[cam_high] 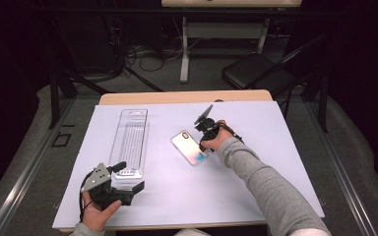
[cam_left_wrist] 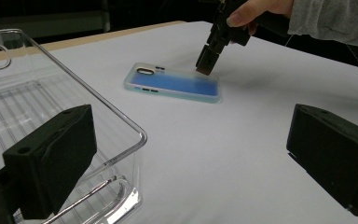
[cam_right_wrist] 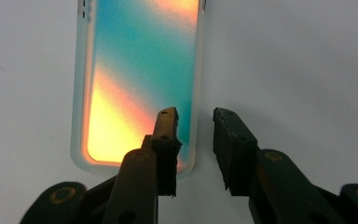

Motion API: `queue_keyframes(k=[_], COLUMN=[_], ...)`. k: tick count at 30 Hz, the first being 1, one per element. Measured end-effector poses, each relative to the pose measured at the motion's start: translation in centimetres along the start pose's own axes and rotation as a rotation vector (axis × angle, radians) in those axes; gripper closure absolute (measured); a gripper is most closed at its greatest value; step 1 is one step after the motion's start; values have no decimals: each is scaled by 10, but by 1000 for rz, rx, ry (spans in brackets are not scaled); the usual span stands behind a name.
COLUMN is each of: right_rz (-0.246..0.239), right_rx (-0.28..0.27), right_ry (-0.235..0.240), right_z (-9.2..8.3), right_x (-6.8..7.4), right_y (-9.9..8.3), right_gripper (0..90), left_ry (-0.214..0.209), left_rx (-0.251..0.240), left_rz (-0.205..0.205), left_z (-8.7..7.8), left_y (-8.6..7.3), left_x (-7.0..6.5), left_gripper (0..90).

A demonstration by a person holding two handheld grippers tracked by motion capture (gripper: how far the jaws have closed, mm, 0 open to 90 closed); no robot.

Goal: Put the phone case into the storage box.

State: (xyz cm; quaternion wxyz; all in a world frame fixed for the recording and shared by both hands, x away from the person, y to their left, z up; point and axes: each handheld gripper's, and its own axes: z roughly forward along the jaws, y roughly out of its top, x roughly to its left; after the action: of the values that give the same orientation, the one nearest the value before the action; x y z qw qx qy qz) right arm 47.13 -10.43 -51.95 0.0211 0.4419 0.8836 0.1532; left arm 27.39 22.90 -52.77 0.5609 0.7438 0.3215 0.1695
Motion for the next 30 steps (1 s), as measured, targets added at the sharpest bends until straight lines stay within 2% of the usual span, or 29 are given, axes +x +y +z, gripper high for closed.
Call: queue_keyframes(k=[4,5,8,9,12,14,16,18,21,23,30], right_rz=[-1,-16,-7,-7,-14,-9,-4,-25,-12,-15,-19], right_rx=[6,13,12,19,1,23,22,40,26,52,61], right_ry=[2,-2,1,0,2,0,1,-6,-3,-3,-5], right_z=[2,3,6,6,8,7,7,7,9,7,6], right_x=[-1,-2,0,0,0,1,1,1,1,1,0], right_y=[-1,-1,-2,-2,-2,-2,-2,-1,-2,-1,-1], right_gripper=[720,723,739,741,747,758,760,766,776,786,821], left_ry=[-1,0,9,-1,-1,-1,-1,-1,-1,-1,-2], left_rx=[0,0,0,0,0,0,0,1,0,0,1], left_rz=[0,0,0,0,-1,0,-1,0,0,-1,0], left_z=[0,0,0,0,0,0,0,0,0,0,0], left_y=[0,0,0,0,0,0,0,0,0,0,0], left_x=[0,0,-1,0,0,0,0,0,0,0,0], left_gripper=[14,14,14,14,14,14,14,14,14,14,14])
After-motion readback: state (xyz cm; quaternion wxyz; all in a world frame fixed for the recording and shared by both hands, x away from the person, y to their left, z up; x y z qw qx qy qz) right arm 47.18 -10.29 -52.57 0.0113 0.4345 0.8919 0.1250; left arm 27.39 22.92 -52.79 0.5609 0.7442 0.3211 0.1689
